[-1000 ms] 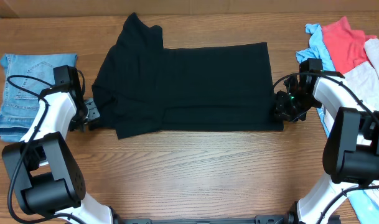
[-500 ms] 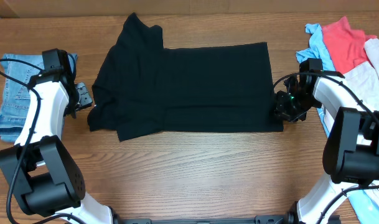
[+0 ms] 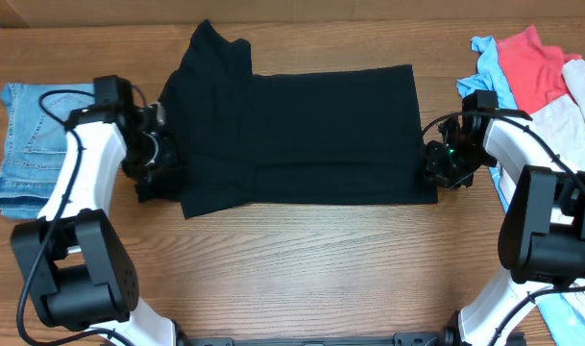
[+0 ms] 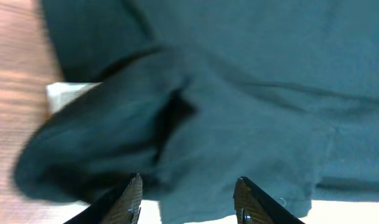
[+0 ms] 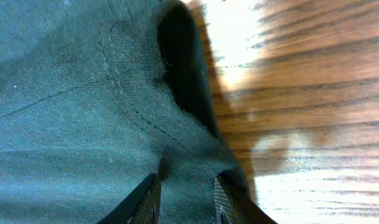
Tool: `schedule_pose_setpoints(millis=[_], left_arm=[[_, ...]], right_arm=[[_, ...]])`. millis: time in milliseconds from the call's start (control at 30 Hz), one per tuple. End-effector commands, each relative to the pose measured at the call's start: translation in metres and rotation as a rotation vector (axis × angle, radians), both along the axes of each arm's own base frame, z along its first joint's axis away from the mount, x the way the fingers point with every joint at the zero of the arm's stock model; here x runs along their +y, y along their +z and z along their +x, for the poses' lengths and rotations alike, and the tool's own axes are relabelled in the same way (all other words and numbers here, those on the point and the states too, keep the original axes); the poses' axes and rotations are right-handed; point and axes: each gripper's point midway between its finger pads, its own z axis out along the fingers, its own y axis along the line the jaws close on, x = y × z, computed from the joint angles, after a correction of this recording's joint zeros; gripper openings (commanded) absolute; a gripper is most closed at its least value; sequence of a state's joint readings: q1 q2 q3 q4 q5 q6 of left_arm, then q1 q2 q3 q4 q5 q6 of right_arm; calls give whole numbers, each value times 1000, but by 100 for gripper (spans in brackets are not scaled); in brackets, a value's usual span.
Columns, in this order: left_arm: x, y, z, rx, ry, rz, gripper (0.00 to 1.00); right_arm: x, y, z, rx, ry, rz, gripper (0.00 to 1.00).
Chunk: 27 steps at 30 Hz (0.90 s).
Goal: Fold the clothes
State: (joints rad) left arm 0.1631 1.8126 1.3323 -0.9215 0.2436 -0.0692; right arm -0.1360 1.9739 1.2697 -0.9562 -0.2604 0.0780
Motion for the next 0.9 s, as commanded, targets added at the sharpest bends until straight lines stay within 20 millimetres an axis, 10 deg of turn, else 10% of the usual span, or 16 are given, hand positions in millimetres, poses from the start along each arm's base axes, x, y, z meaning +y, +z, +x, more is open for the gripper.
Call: schedule_pose_setpoints(millis=[0, 867], left_arm=[[-11, -13, -1, -9, -69, -7, 56], [-15, -48, -16, 5, -53, -22, 56]], right_arm=[[-15, -27, -24, 118, -5, -75, 33], [-14, -26, -26, 141, -51, -75, 33]])
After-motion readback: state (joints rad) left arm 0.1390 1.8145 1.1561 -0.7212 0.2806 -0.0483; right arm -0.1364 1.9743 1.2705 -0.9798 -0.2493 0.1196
